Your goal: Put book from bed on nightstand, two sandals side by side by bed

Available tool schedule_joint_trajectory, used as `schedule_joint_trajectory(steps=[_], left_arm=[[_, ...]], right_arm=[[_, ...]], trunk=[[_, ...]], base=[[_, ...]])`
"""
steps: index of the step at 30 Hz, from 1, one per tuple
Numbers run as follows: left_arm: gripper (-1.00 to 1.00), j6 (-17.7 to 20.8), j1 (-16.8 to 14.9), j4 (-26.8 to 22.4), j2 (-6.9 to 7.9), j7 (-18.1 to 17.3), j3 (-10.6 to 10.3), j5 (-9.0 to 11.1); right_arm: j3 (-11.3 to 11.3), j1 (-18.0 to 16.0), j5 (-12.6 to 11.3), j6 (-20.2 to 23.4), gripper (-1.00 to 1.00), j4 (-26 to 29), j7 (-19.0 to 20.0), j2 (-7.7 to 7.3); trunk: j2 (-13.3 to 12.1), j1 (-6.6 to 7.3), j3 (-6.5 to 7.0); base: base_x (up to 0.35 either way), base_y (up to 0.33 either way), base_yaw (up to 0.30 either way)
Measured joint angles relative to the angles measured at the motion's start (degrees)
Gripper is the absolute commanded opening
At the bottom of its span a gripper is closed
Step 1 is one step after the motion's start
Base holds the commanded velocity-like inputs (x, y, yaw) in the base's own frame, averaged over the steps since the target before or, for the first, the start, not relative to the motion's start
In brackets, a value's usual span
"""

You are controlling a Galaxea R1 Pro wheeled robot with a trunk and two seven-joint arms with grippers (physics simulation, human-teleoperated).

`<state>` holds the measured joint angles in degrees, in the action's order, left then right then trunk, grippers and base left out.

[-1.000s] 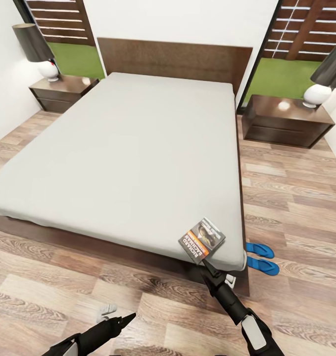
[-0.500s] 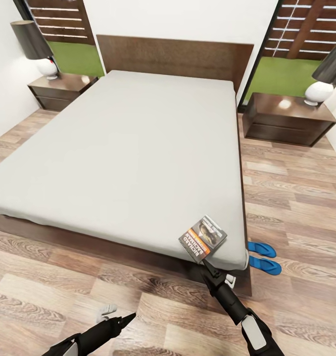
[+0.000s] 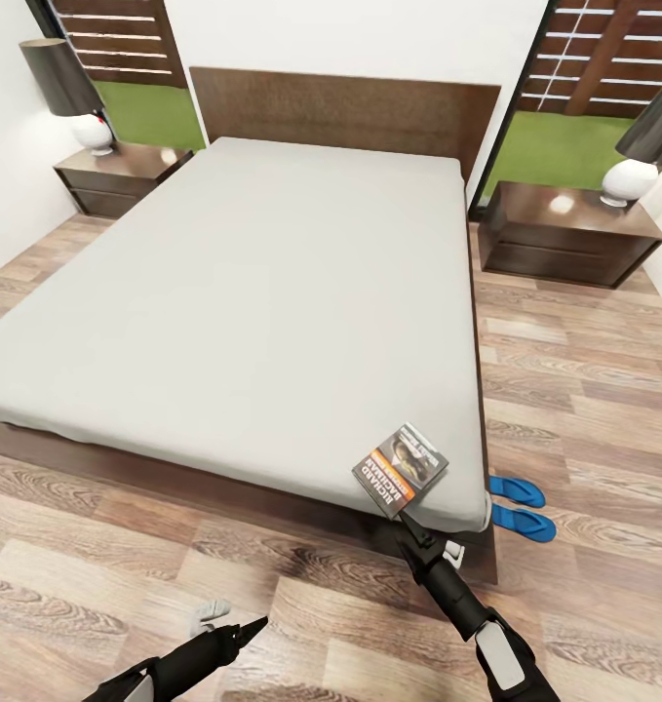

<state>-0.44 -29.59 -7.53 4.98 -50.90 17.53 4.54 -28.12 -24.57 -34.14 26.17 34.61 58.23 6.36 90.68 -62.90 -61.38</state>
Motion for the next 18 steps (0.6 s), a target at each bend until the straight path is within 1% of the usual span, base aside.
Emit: schedule_joint_trajectory(steps=[7, 18], left_arm=[[1.0, 0.0, 0.0, 0.0, 0.0, 0.0, 0.0, -0.1], [1.0, 0.0, 0.0, 0.0, 0.0, 0.1, 0.0, 0.0]], right_arm=[[0.0, 0.0, 0.0, 0.0, 1.0, 0.0, 0.0, 0.0], [0.0, 0.0, 0.0, 0.0, 1.0, 0.0, 0.0, 0.0]], trunk=[[0.0, 0.01, 0.0], [0.0, 0.0, 0.0]], base=[[0.11, 0.0, 0.0], [0.018, 0.0, 0.0]])
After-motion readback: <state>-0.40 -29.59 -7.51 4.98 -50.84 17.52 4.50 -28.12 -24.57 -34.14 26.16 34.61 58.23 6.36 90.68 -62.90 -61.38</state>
